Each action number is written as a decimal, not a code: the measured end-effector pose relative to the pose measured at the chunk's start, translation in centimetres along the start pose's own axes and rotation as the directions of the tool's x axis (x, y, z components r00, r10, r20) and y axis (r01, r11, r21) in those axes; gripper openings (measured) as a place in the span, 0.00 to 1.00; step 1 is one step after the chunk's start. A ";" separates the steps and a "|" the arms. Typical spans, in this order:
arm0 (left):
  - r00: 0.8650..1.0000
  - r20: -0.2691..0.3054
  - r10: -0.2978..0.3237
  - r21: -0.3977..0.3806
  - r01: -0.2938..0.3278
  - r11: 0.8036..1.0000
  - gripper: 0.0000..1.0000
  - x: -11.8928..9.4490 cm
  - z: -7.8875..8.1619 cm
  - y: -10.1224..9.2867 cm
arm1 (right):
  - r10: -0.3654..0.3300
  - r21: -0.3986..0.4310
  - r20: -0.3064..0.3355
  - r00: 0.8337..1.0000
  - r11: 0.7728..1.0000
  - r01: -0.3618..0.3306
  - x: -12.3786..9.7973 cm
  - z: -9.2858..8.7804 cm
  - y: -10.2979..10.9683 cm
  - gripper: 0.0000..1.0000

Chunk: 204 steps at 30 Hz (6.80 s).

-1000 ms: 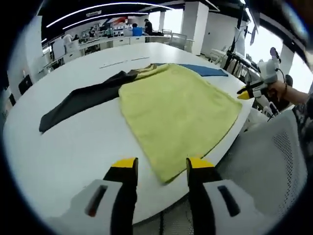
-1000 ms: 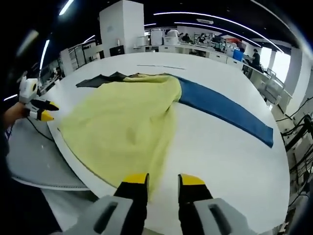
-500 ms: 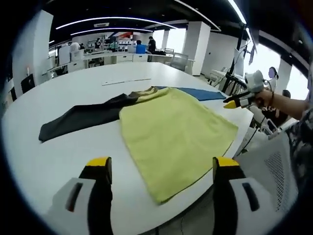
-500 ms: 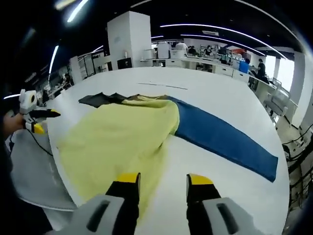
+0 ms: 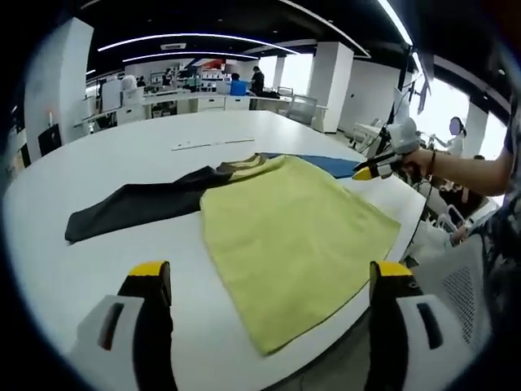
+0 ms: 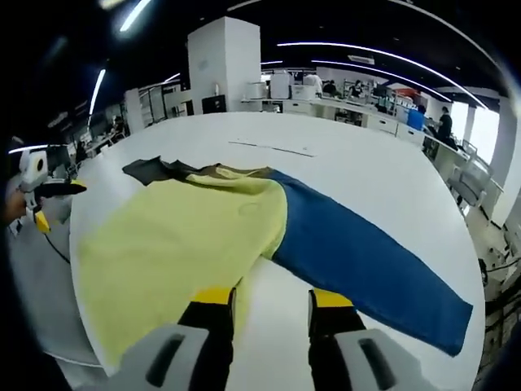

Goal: Fold the garment on the visible template until the final outline fits inside the template.

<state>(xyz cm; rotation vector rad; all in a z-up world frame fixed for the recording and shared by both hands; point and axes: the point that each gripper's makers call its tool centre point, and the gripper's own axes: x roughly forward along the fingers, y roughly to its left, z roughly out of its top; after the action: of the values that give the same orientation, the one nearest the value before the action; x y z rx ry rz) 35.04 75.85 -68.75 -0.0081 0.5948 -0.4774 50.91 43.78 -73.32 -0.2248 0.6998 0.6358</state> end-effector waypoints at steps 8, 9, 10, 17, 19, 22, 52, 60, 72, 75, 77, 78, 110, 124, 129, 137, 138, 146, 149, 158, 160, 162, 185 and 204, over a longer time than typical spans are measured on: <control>1.000 0.011 0.015 -0.008 -0.015 1.000 0.99 0.2 0.6 0.1 | 0.032 -0.079 -0.040 0.999 0.996 -0.035 3.0 0.6 -0.1 0.26; 1.000 0.012 0.018 -0.008 -0.018 1.000 0.99 0.2 0.7 0.2 | 0.033 -0.081 -0.043 0.999 0.996 -0.036 3.6 0.6 -0.7 0.25; 1.000 0.014 0.020 -0.007 -0.020 1.000 0.98 0.2 0.7 0.2 | 0.033 -0.079 -0.048 0.998 0.996 -0.037 3.9 0.5 -0.9 0.23; 0.999 0.015 0.035 -0.011 -0.035 0.999 0.95 0.1 0.8 0.6 | 0.030 -0.098 -0.091 0.995 0.994 -0.039 5.1 0.1 -0.8 0.17; 0.999 0.015 0.038 -0.013 -0.038 0.999 0.94 0.1 0.8 0.7 | 0.018 -0.105 -0.102 0.995 0.994 -0.029 5.2 -0.1 -0.9 0.13; 0.999 0.015 0.047 -0.015 -0.047 0.999 0.92 0.0 0.8 0.9 | 0.003 -0.092 -0.102 0.995 0.996 -0.012 5.2 -0.2 -1.5 0.05; 0.999 -0.005 0.051 -0.023 -0.051 0.998 0.87 -0.1 0.2 1.3 | -0.119 -0.033 -0.086 0.989 0.993 0.117 5.1 1.0 -5.9 0.00; 0.999 -0.011 0.045 -0.020 -0.045 0.999 0.86 -0.1 0.1 1.1 | -0.136 -0.037 -0.080 0.987 0.990 0.133 5.0 1.1 -5.9 0.00; 0.999 -0.019 0.037 -0.014 -0.037 0.999 0.85 0.1 -0.1 0.8 | -0.076 0.194 -0.083 0.994 0.977 0.090 3.9 1.0 -3.4 0.08; 0.999 -0.021 0.033 -0.010 -0.033 0.999 0.85 0.2 -0.1 0.7 | -0.040 0.242 -0.097 0.995 0.968 0.062 4.6 0.8 -2.7 0.08; 0.999 -0.022 0.031 -0.009 -0.032 0.999 0.84 0.2 0.0 0.7 | -0.043 0.246 -0.113 0.993 0.967 0.070 5.0 0.5 -2.7 0.09; 0.999 -0.023 0.031 -0.009 -0.031 0.999 0.84 0.2 0.0 0.7 | -0.048 0.241 -0.119 0.992 0.968 0.076 5.3 0.5 -2.7 0.09; 0.998 -0.029 0.056 0.009 -0.055 0.998 0.82 0.2 0.1 2.1 | -0.115 0.016 -0.138 0.984 0.993 0.118 5.7 0.8 -3.6 0.07; 0.996 0.040 0.082 0.077 -0.085 0.993 0.68 3.5 4.8 5.3 | -0.009 0.132 0.002 1.000 0.991 0.009 2.9 3.7 -0.5 0.62; 0.994 0.069 0.089 0.105 -0.095 0.990 0.60 5.5 6.6 6.7 | 0.021 0.090 0.052 0.998 0.996 -0.026 1.5 5.0 0.6 0.73; 0.991 0.090 0.102 0.136 -0.113 0.984 0.51 8.3 8.3 9.0 | 0.062 0.068 0.076 0.995 0.995 -0.067 -0.4 5.7 1.6 0.84; 0.991 0.088 0.102 0.137 -0.114 0.984 0.49 8.6 8.4 9.2 | 0.063 0.071 0.082 0.995 0.995 -0.069 -0.6 5.8 1.7 0.86; 0.992 0.071 0.101 0.197 -0.113 0.974 0.40 11.9 9.0 11.2 | 0.098 0.060 0.077 0.992 0.993 -0.103 -1.7 5.1 2.9 0.95; 0.993 0.037 0.108 0.263 -0.114 0.958 0.37 13.2 8.8 11.9 | 0.075 0.024 0.068 0.995 0.997 -0.077 -1.9 4.7 2.6 0.95; 0.995 -0.002 0.099 0.344 -0.092 0.935 0.27 16.7 7.9 13.2 | 0.032 0.062 0.069 0.997 0.997 -0.036 -2.0 3.6 2.0 0.87; 0.994 -0.013 0.105 0.368 -0.093 0.925 0.26 17.3 7.6 13.5 | 0.026 0.065 0.064 0.998 0.997 -0.030 -1.9 3.4 1.9 0.87; 0.994 -0.016 0.106 0.409 -0.090 0.908 0.26 17.8 7.6 13.5 | 0.018 0.066 0.051 0.999 0.998 -0.021 -1.8 3.0 1.7 0.86; 0.992 -0.008 0.129 0.301 -0.121 0.946 0.00 19.9 9.8 16.2 | 0.008 0.111 0.030 1.000 0.994 -0.011 -1.0 2.0 1.5 0.82; 0.958 -0.147 0.248 0.053 -0.243 0.969 0.00 22.0 8.7 19.3 | -0.012 0.146 0.007 1.000 0.989 0.011 -1.5 0.9 0.5 0.82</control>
<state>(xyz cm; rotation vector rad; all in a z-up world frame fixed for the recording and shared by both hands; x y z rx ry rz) 63.98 82.39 -76.14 0.1347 0.7272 -0.2476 50.19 43.83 -71.68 -0.0904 0.7343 0.5716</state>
